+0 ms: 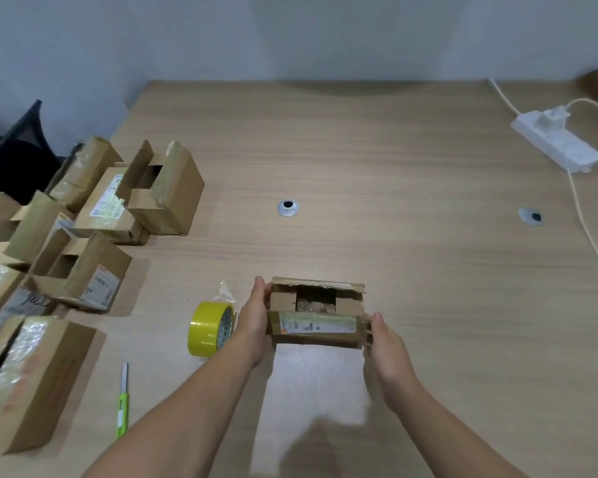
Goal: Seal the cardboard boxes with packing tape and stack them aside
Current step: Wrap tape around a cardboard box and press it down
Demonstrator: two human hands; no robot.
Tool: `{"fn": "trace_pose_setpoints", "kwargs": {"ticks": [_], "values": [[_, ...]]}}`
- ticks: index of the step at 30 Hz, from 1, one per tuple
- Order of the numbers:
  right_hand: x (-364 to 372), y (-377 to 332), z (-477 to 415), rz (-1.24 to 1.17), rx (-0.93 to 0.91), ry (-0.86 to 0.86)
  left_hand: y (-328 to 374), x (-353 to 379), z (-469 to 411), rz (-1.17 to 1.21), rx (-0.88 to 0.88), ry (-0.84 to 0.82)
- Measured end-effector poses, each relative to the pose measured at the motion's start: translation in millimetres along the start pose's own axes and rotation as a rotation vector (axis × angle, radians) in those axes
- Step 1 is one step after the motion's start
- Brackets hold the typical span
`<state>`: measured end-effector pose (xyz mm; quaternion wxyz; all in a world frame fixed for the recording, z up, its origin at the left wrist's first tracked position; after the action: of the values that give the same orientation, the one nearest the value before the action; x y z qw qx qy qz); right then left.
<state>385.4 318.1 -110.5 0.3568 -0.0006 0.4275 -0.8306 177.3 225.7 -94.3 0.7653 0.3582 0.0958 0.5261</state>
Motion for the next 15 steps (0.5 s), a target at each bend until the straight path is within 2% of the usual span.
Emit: {"fn": "trace_pose_setpoints", "kwargs": {"ticks": [3,10,13,15], "values": [[2,8,10,-0.022,0.017,0.024,3,4,3,-0.066,-0.025,-0.008],[-2,8,14,0.020,-0.006,0.032,-3,0,23,-0.046,-0.022,0.023],[-6,9,14,0.017,-0.001,0.043,-3,-3,35,-0.041,0.037,0.045],[-10,10,12,-0.032,0.005,0.063,-3,-7,38,-0.130,0.107,0.072]]}}
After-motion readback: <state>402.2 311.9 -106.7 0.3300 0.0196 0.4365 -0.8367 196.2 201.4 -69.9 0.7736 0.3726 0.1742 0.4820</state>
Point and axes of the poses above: each hand's wrist, its own z-axis away from the middle knuckle, its own x-axis out of the palm, y = z × x, the point moved 6 cm from there along -z, towards the middle knuckle, and after that the axes turned 13 degrees about z, right-handed, at the moved point
